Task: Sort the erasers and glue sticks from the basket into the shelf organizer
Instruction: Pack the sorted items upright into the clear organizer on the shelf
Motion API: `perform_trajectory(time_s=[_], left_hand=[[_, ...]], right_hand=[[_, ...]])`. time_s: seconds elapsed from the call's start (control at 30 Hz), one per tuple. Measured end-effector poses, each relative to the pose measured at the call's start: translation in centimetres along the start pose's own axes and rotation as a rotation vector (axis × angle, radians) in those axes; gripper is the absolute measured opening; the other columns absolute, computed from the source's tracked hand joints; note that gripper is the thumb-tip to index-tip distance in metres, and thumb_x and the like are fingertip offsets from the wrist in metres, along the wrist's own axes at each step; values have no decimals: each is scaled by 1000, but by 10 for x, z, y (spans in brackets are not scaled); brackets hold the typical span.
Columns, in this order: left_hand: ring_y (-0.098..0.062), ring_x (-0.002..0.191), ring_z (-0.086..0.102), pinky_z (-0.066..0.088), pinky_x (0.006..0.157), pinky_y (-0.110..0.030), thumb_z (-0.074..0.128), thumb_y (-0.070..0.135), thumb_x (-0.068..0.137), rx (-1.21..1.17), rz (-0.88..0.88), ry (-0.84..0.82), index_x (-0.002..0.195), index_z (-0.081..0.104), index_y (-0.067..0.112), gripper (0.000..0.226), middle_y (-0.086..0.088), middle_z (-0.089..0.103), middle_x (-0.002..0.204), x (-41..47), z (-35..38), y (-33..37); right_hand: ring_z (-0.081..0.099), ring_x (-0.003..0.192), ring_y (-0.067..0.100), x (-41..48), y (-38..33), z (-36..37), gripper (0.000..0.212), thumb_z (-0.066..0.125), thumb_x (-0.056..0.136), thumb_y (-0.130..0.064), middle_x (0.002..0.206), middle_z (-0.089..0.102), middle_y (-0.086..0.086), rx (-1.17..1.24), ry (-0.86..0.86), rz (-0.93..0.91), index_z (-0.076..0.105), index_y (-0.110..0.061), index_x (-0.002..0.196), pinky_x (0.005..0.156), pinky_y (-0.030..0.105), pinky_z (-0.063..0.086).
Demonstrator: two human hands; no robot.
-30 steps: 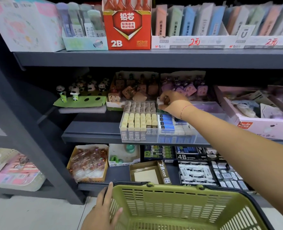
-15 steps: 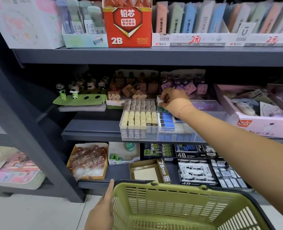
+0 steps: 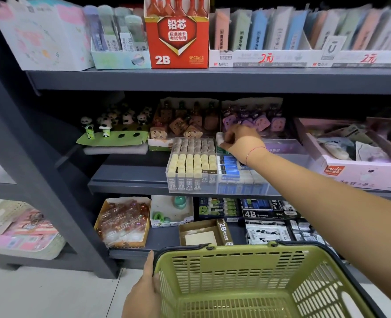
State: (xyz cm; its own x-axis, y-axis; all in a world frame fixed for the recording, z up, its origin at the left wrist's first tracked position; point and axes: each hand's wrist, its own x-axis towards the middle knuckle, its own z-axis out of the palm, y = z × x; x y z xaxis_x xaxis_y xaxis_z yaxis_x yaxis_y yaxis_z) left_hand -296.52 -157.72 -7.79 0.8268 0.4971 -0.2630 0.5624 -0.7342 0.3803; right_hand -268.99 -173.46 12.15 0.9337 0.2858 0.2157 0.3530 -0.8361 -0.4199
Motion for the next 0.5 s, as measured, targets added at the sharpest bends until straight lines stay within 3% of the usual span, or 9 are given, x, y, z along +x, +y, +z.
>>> perform_trajectory(time_s=[0.13,0.2,0.3,0.37,0.43,0.5], left_hand=[[-4,49,48,42,54,-14,32,40,102,-136,22,6,152,1,38,58,8,50,58,5,5,-7],[-7,48,51,41,50,-17,36,40,102,-218,74,1,151,1,40,61,3,54,58,3,3,-10],[-9,44,44,28,42,-21,34,40,102,-252,126,-30,151,-4,42,62,2,46,53,0,1,-12],[-11,43,43,25,41,-23,34,40,102,-225,147,-11,150,-5,43,63,3,43,51,0,2,-13],[-13,41,41,24,40,-25,35,40,102,-219,151,-6,151,-6,42,64,3,43,49,0,5,-14],[-13,40,40,23,40,-28,36,39,102,-218,158,1,152,-5,40,64,3,44,48,0,6,-13]], right_hand=[[63,91,25,-3,4,-4,11,66,87,-26,95,68,7,40,-14,-12,61,-16,87,78,29,48],[62,89,24,-13,3,-10,11,65,87,-29,94,68,4,64,39,-24,60,-18,86,77,29,49],[56,84,17,-53,-4,-16,10,61,88,-26,92,61,0,150,302,-220,57,-19,83,76,31,47],[51,78,12,-101,-9,-2,10,60,89,-19,87,55,-3,305,353,-370,53,-18,81,70,23,44],[53,75,11,-153,-3,37,9,60,88,-17,84,56,-4,372,162,-395,56,-16,80,69,22,45],[56,79,8,-201,15,96,5,62,88,-23,93,58,-7,304,-254,-299,60,-19,87,77,29,51]])
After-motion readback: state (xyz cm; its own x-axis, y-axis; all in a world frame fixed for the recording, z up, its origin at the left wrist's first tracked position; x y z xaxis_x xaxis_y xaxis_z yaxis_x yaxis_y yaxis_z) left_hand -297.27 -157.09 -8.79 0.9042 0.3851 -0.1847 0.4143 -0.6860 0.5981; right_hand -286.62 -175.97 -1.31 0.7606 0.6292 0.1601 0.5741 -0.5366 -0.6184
